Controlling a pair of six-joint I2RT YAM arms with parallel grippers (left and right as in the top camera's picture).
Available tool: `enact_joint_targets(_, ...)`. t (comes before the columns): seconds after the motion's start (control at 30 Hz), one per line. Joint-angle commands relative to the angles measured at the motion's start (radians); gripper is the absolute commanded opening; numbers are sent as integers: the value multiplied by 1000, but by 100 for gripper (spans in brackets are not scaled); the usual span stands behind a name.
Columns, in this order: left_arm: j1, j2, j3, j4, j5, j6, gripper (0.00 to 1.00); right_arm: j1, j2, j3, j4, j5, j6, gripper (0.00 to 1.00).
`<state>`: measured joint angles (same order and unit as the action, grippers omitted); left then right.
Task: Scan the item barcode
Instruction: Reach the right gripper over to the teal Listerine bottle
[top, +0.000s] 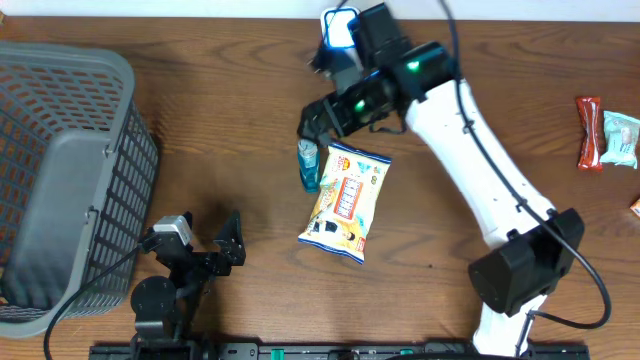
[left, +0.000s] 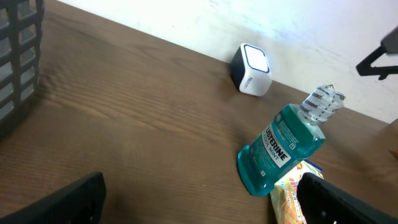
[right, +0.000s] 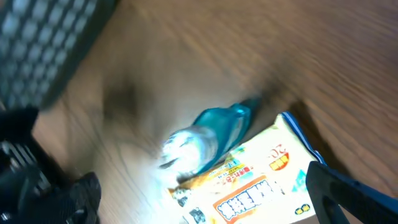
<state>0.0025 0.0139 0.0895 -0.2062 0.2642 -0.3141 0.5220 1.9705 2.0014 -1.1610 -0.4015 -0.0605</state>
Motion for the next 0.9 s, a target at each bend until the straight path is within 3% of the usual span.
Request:
enact_joint_targets(0.0, -3, -3, -16, -21, 13, 2, 98, 41, -5, -2, -10, 57, -298, 99)
enact_joint_targets(0.07, -3, -3, -16, -21, 13, 2, 98, 66, -5, -2, -1, 126, -447, 99)
enact_joint_targets(0.23, -3, -3, -16, -21, 13, 2, 98, 91, -13, 0, 10, 259, -587, 99)
enact_joint_targets(0.5, -3, -3, -16, -21, 13, 2, 98, 74, -42, 0, -193, 130, -1114, 99)
enact_joint_targets(0.87, -3, -3, -16, -21, 13, 2, 98, -26, -6, 0, -223, -29, -1544, 99)
